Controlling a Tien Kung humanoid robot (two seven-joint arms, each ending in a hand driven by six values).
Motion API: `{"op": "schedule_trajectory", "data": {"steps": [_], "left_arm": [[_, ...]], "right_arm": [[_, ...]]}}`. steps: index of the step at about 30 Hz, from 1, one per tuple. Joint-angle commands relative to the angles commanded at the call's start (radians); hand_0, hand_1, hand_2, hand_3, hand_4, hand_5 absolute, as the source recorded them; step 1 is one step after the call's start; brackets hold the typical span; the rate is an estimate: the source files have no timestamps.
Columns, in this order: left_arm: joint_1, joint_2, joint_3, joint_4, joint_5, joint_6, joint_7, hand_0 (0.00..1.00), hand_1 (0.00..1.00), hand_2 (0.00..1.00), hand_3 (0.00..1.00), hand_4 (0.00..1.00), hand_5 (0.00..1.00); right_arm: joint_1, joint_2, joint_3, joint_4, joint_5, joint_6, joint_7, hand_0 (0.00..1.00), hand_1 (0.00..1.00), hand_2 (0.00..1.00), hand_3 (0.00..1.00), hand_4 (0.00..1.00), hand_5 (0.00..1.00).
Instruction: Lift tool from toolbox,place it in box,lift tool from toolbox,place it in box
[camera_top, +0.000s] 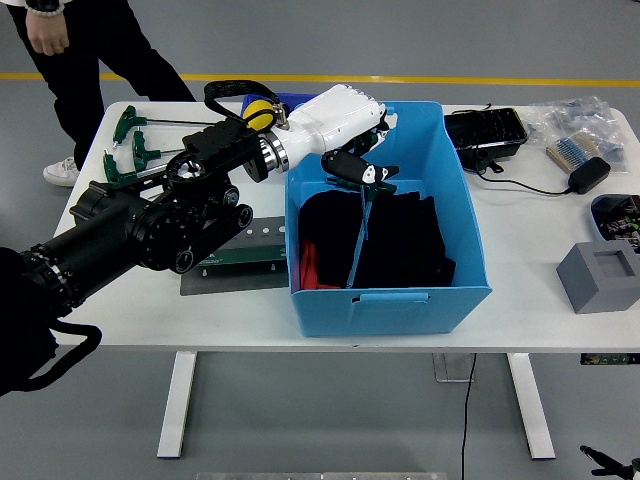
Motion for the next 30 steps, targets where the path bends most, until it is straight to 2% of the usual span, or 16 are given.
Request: {"op": "schedule_trajectory", "data": {"steps": [3,5,6,10,11,12,17,18,19,23,24,25,30], "left_arm": [[-0.019,0.000,0.029,0.027,-0.057,-0.046,0.034,0.267,0.050,0.077,0.063,0.739,0.403],[-0.031,0.000,0.070,0.046,-0.114,-0.093,0.020,0.267,0.050,0.077,0.063,0.739,0.403],[-0.035,0.000,0.093,0.052,-0.142,-0.114,0.007,0.369,0.270,0.353,0.514,0.955,0.574],[-0.039,0.000,0.172,0.060,-0.185,-0.220,-0.002,0.369,0.270,0.353,0.514,0.955,0.574],[-0.039,0.000,0.184,0.066,-0.200,-0.232,-0.005,0.369,0.270,0.353,0.514,0.955,0.574],[-0.040,0.000,0.201,0.078,-0.229,-0.243,-0.009,0.446,0.451,0.568,0.577,0.987,0.613],[-0.052,0.000,0.246,0.122,-0.375,-0.249,-0.034,0.446,0.451,0.568,0.577,0.987,0.613],[-0.053,0.000,0.248,0.123,-0.389,-0.249,-0.036,0.508,0.545,0.650,0.614,0.992,0.632],[-0.055,0.000,0.249,0.120,-0.400,-0.246,-0.039,0.508,0.545,0.650,0.614,0.992,0.632],[-0.057,0.000,0.242,0.091,-0.389,-0.241,-0.038,0.508,0.545,0.650,0.614,0.992,0.632],[-0.056,0.000,0.241,0.082,-0.379,-0.245,-0.034,0.554,0.584,0.699,0.632,0.993,0.640],[-0.054,0.000,0.242,0.078,-0.372,-0.248,-0.030,0.554,0.584,0.699,0.632,0.993,0.640],[-0.045,0.000,0.262,0.088,-0.368,-0.274,-0.011,0.561,0.590,0.699,0.629,0.991,0.641]], "right_arm": [[0.010,-0.001,0.005,0.001,-0.014,0.001,-0.002,0.650,0.641,0.697,0.573,0.830,0.691],[0.016,-0.002,0.009,0.001,-0.023,0.002,-0.003,0.650,0.641,0.697,0.573,0.830,0.691],[0.019,-0.003,0.009,0.001,-0.026,0.003,-0.003,0.649,0.641,0.696,0.572,0.831,0.687],[0.028,-0.005,0.013,0.001,-0.033,0.005,-0.002,0.649,0.641,0.696,0.572,0.831,0.687],[0.029,-0.006,0.013,0.001,-0.034,0.005,-0.002,0.649,0.641,0.696,0.572,0.831,0.687],[0.030,-0.006,0.017,0.002,-0.039,0.006,-0.003,0.646,0.641,0.696,0.572,0.831,0.687],[0.034,-0.008,0.029,0.002,-0.066,0.011,-0.008,0.646,0.641,0.696,0.572,0.831,0.687],[0.034,-0.008,0.031,0.003,-0.069,0.011,-0.009,0.648,0.641,0.696,0.572,0.829,0.683],[0.034,-0.009,0.033,0.003,-0.075,0.012,-0.010,0.648,0.641,0.696,0.572,0.829,0.683],[0.035,-0.009,0.046,0.003,-0.095,0.014,-0.015,0.648,0.641,0.696,0.572,0.829,0.683],[0.035,-0.009,0.050,0.003,-0.098,0.013,-0.015,0.648,0.641,0.694,0.571,0.827,0.680],[0.034,-0.009,0.054,0.002,-0.100,0.012,-0.016,0.648,0.641,0.694,0.571,0.827,0.680],[0.030,-0.009,0.066,0.002,-0.107,0.010,-0.019,0.647,0.641,0.694,0.570,0.827,0.678]]}}
